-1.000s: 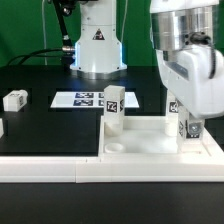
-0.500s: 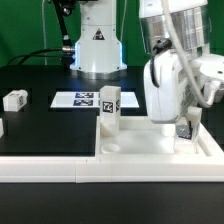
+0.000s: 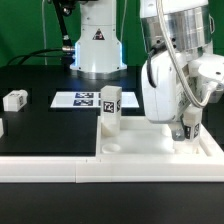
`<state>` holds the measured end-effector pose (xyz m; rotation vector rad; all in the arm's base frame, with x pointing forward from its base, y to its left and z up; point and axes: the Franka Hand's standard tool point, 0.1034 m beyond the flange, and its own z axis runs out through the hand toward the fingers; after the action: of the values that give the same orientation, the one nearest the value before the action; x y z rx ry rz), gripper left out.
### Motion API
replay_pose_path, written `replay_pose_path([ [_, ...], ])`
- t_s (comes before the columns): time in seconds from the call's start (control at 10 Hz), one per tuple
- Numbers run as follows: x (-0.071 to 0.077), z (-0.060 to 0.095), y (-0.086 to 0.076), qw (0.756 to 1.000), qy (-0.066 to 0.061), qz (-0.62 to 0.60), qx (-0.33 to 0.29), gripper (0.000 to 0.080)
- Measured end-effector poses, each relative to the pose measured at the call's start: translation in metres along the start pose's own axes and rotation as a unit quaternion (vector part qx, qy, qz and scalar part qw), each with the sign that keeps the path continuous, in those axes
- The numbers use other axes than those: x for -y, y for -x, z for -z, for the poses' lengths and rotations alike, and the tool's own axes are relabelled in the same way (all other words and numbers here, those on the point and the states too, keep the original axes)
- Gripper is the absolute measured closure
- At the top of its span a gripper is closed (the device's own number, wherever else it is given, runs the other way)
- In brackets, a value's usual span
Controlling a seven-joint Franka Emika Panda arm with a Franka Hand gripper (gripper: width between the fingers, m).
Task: Assemble square table
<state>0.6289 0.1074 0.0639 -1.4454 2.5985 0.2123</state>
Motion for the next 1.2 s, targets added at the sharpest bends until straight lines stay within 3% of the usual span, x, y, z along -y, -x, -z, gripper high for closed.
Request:
replay_pose_path([
  [0.1, 0.000, 0.000, 0.000, 1.000, 0.000, 0.019, 0.000, 0.0157],
  [0.3, -0.007, 0.001, 0.015, 0.987, -0.019, 0.160, 0.004, 0.0151],
  [0.8, -0.008, -0.001, 0.012, 0.933, -0.019, 0.361, -0.004, 0.0151],
  [0.9, -0.005, 0.000, 0.008, 0.892, -0.012, 0.453, -0.008, 0.0151],
  [1.0, 0.002, -0.002, 0.002, 0.820, -0.001, 0.572, -0.007, 0.0151],
  [1.1, 0.000, -0.005, 0.001, 0.800, 0.008, 0.600, -0.003, 0.0151],
  [1.2, 0.001, -0.005, 0.002, 0.826, 0.005, 0.563, -0.005, 0.0180],
])
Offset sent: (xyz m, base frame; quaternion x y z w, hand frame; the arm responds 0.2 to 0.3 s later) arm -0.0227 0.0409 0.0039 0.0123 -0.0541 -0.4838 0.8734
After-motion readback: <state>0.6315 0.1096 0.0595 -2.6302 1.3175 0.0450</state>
